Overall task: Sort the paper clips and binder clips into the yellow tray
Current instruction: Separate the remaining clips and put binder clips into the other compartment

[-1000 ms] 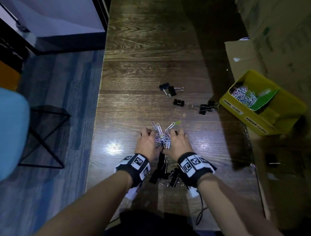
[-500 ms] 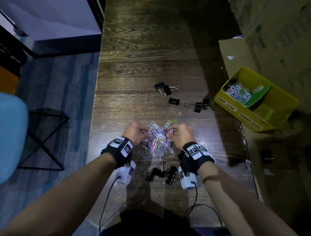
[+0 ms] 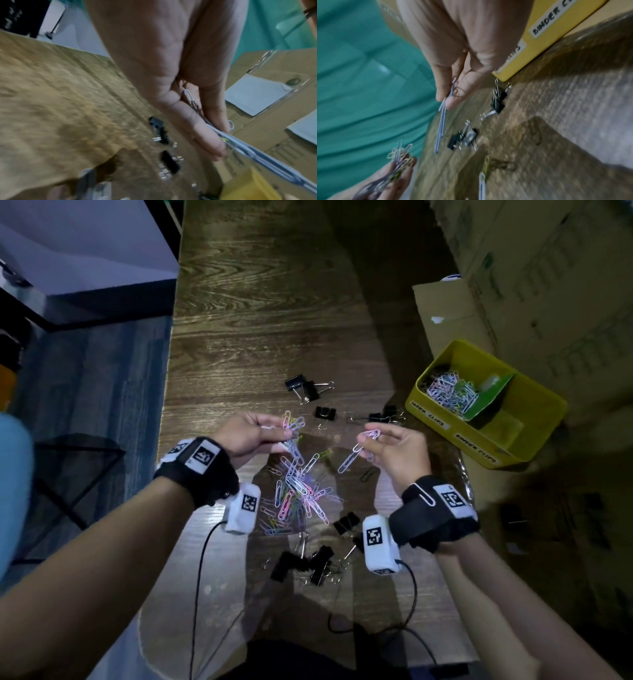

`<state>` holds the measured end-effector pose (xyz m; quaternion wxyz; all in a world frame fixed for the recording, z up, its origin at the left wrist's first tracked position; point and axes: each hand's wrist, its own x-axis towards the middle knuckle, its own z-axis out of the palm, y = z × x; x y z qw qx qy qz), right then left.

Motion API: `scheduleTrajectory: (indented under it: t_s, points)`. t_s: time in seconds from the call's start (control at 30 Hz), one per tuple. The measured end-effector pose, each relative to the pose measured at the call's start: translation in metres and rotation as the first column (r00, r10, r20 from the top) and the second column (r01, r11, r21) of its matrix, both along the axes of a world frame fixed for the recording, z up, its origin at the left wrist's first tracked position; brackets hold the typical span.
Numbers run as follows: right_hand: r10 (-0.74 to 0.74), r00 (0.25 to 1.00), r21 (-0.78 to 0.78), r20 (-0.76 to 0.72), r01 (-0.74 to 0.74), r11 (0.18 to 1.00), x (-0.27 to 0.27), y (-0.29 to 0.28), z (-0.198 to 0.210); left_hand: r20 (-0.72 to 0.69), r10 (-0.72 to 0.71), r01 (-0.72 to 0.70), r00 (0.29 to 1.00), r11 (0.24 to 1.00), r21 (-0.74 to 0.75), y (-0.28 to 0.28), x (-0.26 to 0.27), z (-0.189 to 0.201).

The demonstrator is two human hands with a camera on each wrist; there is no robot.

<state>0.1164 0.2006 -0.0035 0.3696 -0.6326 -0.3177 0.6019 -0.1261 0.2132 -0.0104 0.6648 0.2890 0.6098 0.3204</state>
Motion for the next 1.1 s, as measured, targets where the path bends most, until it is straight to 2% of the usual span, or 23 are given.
scheduleTrajectory:
  t_s: [0.2, 0.27, 0.37, 0.43, 0.47, 0.53, 0.57, 0.63, 0.7, 0.73, 0.77, 0.8, 0.83, 0.87, 0.9, 0.97, 1.07, 1.1]
  points:
    - [-0.249, 0.955, 0.08, -0.163, 0.264, 0.961, 0.063, 0.013, 0.04, 0.118, -0.063, 0.048, 0.991, 0.991, 0.126, 0.061, 0.087, 0.047]
    - [-0.301, 0.935, 0.085, -0.186, 0.321, 0.943, 0.084, 0.02, 0.047, 0.116, -0.074, 0.055, 0.991, 0.987, 0.152, 0.082, 0.124, 0.054]
    - [-0.369, 0.912, 0.116, -0.181, 0.393, 0.912, 0.111, 0.034, 0.055, -0.003, -0.096, 0.095, 0.995, 0.979, 0.183, 0.108, 0.18, 0.054]
    - [-0.385, 0.908, 0.158, -0.166, 0.409, 0.899, 0.126, 0.045, 0.06, -0.175, -0.152, 0.191, 0.973, 0.952, 0.239, 0.121, 0.213, 0.044]
    - [-0.389, 0.908, 0.171, -0.156, 0.413, 0.894, 0.132, 0.053, 0.061, -0.324, -0.206, 0.299, 0.923, 0.916, 0.267, 0.126, 0.226, 0.037]
    - [-0.392, 0.914, 0.18, -0.107, 0.405, 0.896, 0.143, 0.069, 0.061, -0.626, -0.289, 0.527, 0.724, 0.817, 0.233, 0.134, 0.243, 0.023]
    - [-0.395, 0.916, 0.18, -0.066, 0.4, 0.898, 0.147, 0.078, 0.06, -0.71, -0.316, 0.6, 0.629, 0.779, 0.185, 0.135, 0.247, 0.017]
    - [-0.397, 0.917, 0.18, 0.028, 0.386, 0.905, 0.152, 0.097, 0.056, -0.766, -0.373, 0.677, 0.523, 0.728, 0.108, 0.133, 0.252, 0.009]
    - [-0.384, 0.913, 0.192, 0.137, 0.356, 0.914, 0.152, 0.112, 0.053, -0.781, -0.39, 0.716, 0.488, 0.69, 0.103, 0.129, 0.252, 0.008]
    - [-0.37, 0.909, 0.196, 0.192, 0.334, 0.922, 0.151, 0.119, 0.05, -0.778, -0.389, 0.727, 0.493, 0.675, 0.124, 0.127, 0.249, 0.008]
    - [-0.344, 0.908, 0.198, 0.24, 0.301, 0.933, 0.148, 0.123, 0.048, -0.762, -0.36, 0.708, 0.539, 0.683, 0.178, 0.125, 0.245, 0.01]
    - [-0.31, 0.909, 0.198, 0.278, 0.261, 0.945, 0.145, 0.128, 0.043, -0.723, -0.314, 0.653, 0.616, 0.717, 0.244, 0.122, 0.24, 0.011]
    - [-0.265, 0.913, 0.197, 0.31, 0.211, 0.958, 0.141, 0.131, 0.038, -0.638, -0.258, 0.556, 0.725, 0.767, 0.321, 0.119, 0.233, 0.011]
    - [-0.207, 0.915, 0.186, 0.346, 0.149, 0.971, 0.137, 0.134, 0.03, -0.513, -0.201, 0.431, 0.835, 0.818, 0.381, 0.115, 0.225, 0.012]
    - [-0.14, 0.91, 0.161, 0.391, 0.082, 0.984, 0.133, 0.135, 0.025, -0.396, -0.139, 0.312, 0.908, 0.854, 0.416, 0.111, 0.215, 0.013]
    - [-0.009, 0.872, 0.101, 0.49, -0.046, 0.994, 0.127, 0.134, 0.017, -0.321, -0.051, 0.193, 0.946, 0.882, 0.43, 0.102, 0.188, 0.01]
    - [0.134, 0.826, 0.058, 0.547, -0.197, 0.979, 0.124, 0.127, 0.013, -0.4, -0.039, 0.191, 0.916, 0.918, 0.347, 0.085, 0.129, -0.008]
    - [0.152, 0.813, 0.064, 0.562, -0.226, 0.972, 0.123, 0.123, 0.013, -0.463, -0.049, 0.214, 0.885, 0.926, 0.311, 0.078, 0.11, -0.014]
